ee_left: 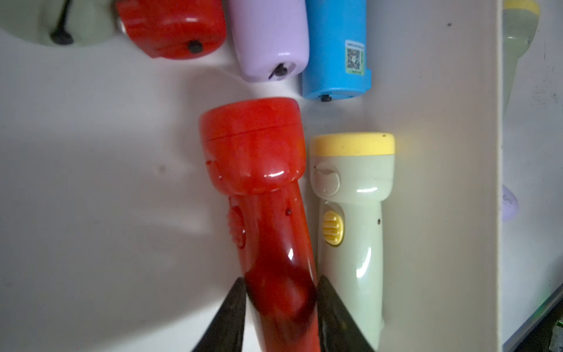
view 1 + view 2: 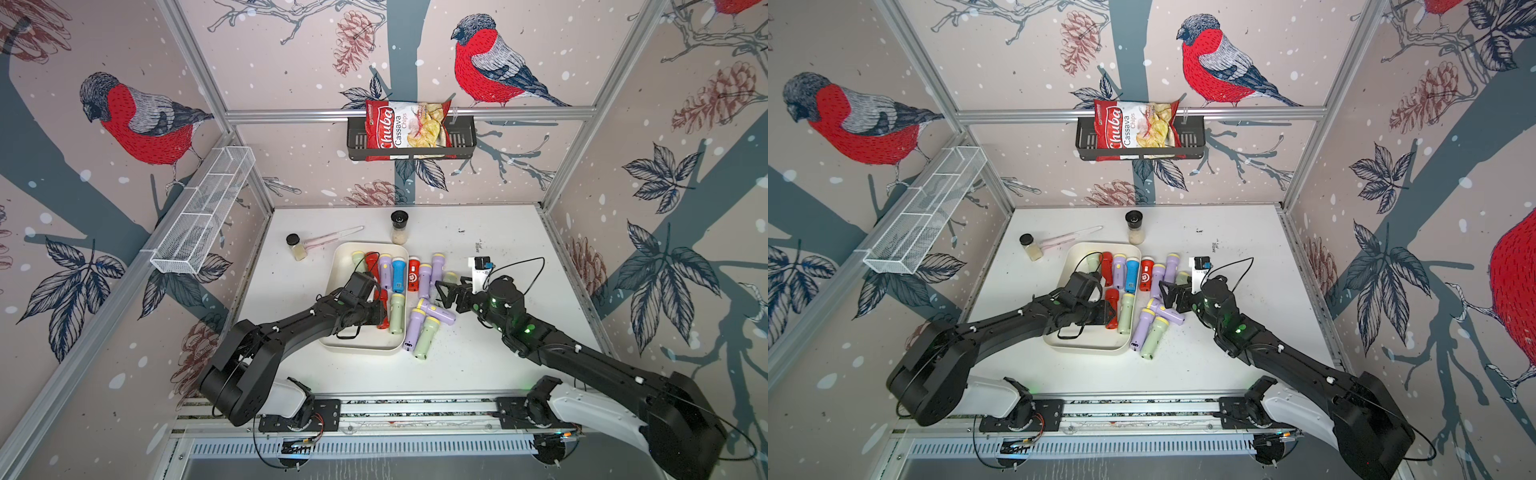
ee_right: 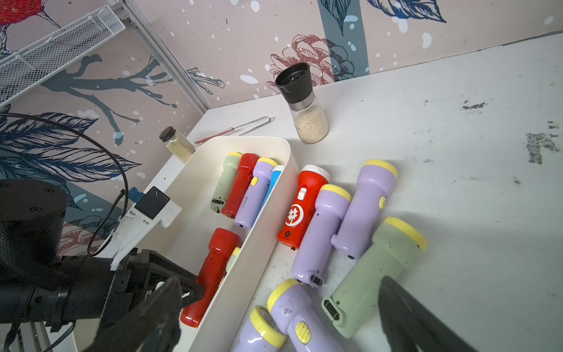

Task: Put the flashlights into the storage boxes
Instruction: Place the flashlight at the storage box.

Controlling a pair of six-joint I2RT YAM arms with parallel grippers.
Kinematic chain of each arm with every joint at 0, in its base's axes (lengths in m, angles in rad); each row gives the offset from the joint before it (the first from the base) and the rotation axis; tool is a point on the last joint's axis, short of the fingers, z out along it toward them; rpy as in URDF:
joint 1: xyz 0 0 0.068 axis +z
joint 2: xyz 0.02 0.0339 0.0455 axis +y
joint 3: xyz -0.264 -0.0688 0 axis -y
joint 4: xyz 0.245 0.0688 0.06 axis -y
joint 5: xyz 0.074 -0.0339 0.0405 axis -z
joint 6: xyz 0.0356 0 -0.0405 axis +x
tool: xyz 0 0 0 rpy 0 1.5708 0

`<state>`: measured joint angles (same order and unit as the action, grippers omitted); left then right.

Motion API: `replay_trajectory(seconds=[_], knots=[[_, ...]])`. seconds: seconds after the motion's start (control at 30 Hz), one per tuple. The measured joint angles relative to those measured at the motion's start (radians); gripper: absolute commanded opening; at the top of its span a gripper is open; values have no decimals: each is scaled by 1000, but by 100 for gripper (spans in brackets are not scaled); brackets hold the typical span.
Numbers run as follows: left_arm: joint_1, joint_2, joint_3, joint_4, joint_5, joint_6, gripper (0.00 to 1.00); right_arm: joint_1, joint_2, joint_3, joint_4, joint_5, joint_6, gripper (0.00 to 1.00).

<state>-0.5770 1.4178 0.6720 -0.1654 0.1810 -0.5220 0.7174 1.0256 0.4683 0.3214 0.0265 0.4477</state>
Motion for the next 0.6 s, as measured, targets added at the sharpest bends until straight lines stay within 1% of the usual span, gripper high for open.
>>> replay_trajectory(seconds=[0.07,0.13,0.27,0.4,0.6], knots=[[0,5,8,1,-3,6,48,0,0,0,-1,0,0,100],[2,5,15,2,-8,16,50,0,-2,0,-1,0,0,100],[7,-8,22,4,-34,38,51,0,-5,0,-1,3,0,100],[32,-13,22,27,-52,51,51,0,-5,0,-1,4,0,100],[43,2,16,78,-43,51,51,0,-5,0,-2,11,0,100]])
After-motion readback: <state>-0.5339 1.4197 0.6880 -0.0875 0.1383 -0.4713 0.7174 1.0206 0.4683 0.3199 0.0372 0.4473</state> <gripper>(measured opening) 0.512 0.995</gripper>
